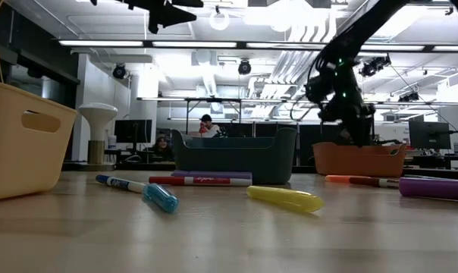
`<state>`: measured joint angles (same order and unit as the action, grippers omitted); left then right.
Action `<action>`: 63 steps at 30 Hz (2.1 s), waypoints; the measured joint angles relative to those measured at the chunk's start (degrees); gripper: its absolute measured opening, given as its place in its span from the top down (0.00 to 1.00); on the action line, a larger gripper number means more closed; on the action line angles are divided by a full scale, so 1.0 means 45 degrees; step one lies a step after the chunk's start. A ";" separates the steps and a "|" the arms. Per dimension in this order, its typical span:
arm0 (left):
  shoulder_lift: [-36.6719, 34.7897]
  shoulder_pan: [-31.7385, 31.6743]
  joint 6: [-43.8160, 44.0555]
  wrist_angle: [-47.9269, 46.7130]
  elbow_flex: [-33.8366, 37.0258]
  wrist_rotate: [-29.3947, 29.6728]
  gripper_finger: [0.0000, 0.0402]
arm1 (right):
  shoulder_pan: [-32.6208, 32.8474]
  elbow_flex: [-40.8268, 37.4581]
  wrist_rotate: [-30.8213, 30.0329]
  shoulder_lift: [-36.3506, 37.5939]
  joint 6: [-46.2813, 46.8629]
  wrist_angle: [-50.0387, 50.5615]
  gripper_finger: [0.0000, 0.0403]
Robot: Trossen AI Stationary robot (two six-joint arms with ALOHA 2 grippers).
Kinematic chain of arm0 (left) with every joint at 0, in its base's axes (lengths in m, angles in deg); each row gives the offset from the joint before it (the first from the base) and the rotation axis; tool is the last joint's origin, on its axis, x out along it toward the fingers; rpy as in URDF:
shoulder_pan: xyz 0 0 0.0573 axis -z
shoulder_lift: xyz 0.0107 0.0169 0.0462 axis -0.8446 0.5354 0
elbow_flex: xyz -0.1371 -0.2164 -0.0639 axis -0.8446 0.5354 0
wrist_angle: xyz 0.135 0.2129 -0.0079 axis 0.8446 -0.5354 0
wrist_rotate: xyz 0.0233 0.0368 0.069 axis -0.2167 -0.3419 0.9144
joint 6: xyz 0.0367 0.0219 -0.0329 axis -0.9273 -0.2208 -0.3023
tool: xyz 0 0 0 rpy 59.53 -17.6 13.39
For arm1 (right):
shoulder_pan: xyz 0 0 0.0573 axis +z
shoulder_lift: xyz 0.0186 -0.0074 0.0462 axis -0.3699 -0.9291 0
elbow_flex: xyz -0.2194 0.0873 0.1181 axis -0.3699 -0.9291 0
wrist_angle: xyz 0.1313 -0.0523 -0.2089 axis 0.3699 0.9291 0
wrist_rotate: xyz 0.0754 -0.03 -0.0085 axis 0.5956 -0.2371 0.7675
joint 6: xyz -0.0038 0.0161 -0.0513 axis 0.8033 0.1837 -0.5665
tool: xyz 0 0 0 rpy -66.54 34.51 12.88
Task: Pick & Place Markers
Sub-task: Put the green marker pen into the blue bin
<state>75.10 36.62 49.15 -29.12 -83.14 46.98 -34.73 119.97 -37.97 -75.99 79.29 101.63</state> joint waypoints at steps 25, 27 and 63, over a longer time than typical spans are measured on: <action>0.0000 0.0000 -0.1289 -0.0298 0.0000 -0.0481 0.45 | 0.3867 0.0348 0.1606 0.2327 0.8795 0.1394 0.49; 0.0000 0.0000 -0.1288 -0.0334 0.0000 -0.0627 0.45 | 0.4359 0.0097 0.1835 0.2341 0.9227 0.1233 0.49; 0.0000 0.0000 -0.1240 -0.0319 0.0000 -0.0848 0.45 | 0.7507 -0.9669 0.2869 0.7164 1.6812 -0.3668 0.49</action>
<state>75.10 36.62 43.57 -30.56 -83.14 43.16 -0.95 76.46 -25.06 -43.75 154.95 85.12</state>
